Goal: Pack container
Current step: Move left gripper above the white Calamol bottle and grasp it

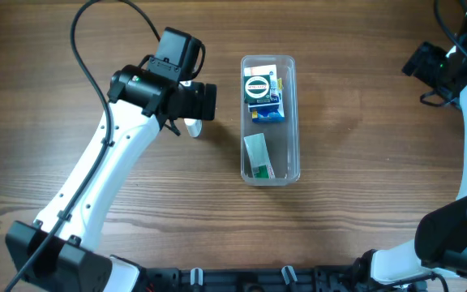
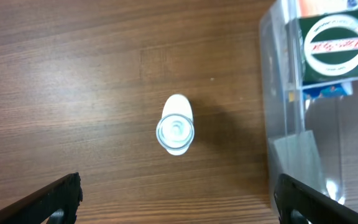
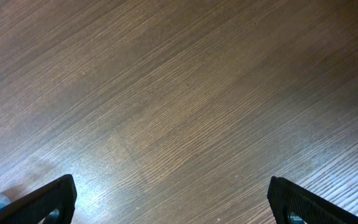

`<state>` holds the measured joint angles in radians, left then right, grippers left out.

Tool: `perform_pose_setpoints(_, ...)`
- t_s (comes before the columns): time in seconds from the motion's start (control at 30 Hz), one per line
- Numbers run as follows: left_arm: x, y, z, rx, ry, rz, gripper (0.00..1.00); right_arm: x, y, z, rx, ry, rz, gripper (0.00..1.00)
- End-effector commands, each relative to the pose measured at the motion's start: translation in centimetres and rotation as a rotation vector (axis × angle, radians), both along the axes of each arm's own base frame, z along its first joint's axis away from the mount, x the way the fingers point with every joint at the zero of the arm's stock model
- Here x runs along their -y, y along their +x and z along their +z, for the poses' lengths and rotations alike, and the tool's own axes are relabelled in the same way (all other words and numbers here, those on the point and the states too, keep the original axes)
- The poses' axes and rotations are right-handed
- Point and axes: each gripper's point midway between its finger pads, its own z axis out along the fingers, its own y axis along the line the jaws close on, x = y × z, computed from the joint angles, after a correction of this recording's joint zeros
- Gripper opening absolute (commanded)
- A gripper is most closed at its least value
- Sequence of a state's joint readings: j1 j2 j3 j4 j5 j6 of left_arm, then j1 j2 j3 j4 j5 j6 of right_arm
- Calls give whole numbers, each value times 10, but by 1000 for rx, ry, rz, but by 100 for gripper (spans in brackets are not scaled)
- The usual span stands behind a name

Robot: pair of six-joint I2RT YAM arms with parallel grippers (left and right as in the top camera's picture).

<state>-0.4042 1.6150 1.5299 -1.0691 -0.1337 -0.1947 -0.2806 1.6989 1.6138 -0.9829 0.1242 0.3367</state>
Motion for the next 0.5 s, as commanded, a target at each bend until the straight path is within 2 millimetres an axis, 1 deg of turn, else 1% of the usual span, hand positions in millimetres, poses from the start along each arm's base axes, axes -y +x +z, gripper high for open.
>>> perform_pose_setpoints(0.0, -4, 9, -25, -55, 51, -15, 100, 0, 1, -7, -11, 11, -2, 100)
perform_pose_setpoints(0.17, -8, 16, -53, -118, 75, 0, 100, -1, 1, -7, -11, 11, -2, 100)
perform_pose_setpoints(0.3, -11, 25, -70, -145, 65, 19, 100, -1, 1, -7, -11, 10, -2, 100)
perform_pose_setpoints(0.37, -10, 28, -78, -162, 42, 14, 100, -1, 1, -7, -11, 11, -2, 100)
perform_pose_setpoints(0.47, -2, 31, -85, -181, -10, -39, 100, 0, 1, -7, -11, 11, -2, 100)
